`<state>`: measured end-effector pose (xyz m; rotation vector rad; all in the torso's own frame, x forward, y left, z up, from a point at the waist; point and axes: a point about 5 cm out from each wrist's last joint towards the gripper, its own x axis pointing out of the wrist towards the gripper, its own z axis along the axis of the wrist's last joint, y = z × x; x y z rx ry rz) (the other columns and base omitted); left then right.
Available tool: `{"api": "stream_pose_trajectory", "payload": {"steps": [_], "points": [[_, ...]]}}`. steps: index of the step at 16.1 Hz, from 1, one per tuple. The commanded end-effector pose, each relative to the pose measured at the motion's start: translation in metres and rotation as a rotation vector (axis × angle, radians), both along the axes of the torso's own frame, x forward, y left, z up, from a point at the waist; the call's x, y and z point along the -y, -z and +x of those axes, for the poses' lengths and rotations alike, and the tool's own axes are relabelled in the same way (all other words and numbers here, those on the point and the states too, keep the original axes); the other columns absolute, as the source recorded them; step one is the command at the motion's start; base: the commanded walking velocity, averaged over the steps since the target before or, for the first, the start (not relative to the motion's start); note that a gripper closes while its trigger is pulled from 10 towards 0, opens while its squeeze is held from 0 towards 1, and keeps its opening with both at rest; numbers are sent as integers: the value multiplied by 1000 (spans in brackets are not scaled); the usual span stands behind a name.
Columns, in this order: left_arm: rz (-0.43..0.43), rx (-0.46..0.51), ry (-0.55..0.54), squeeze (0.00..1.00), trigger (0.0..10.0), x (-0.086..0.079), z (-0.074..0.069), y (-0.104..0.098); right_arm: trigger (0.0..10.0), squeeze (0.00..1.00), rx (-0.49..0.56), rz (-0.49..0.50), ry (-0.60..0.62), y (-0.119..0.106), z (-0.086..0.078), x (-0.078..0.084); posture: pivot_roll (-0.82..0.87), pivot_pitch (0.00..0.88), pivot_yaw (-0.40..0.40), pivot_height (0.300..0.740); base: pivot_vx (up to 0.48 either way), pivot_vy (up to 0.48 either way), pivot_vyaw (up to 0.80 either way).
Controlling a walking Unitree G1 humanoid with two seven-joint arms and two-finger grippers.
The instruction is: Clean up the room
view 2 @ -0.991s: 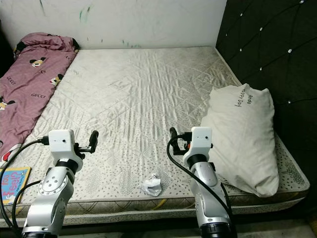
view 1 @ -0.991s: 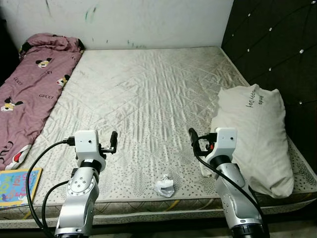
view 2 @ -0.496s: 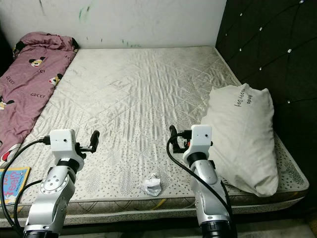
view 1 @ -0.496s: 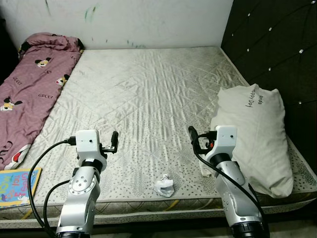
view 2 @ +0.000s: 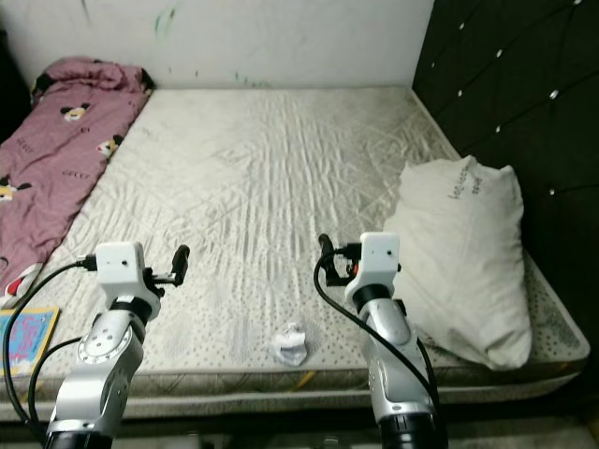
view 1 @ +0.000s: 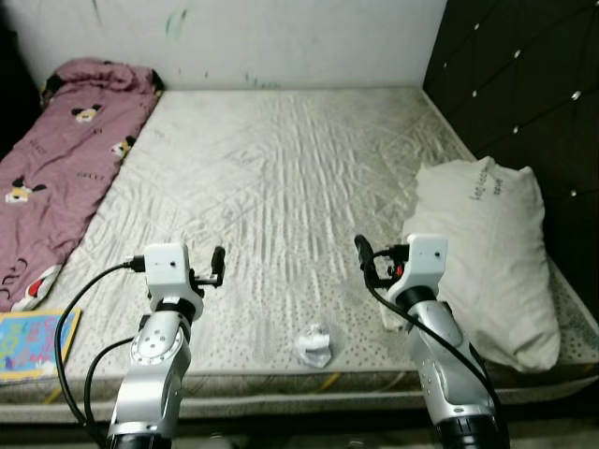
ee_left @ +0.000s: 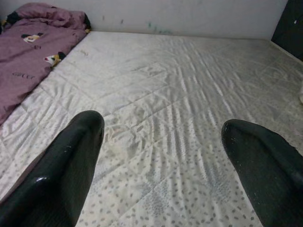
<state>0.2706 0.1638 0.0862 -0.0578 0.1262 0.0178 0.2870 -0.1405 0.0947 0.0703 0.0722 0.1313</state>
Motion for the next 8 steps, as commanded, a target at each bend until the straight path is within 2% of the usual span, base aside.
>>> {"api": "stream_pose_trajectory", "payload": {"steps": [1, 6, 8], "points": [[2, -15, -12, 0, 10000, -3, 0, 3, 10000, 0, -5, 2, -4, 1, 1, -1, 25, 0, 10, 635, 0, 0, 0], [4, -13, -10, 0, 10000, -3, 0, 3, 10000, 0, -3, 4, -10, 1, 1, -2, 26, 0, 8, 565, 0, 0, 0], [6, -9, -13, 0, 10000, -3, 0, 2, 10000, 0, -5, 8, -14, 2, 1, -2, 29, 0, 8, 565, 0, 0, 0]]}}
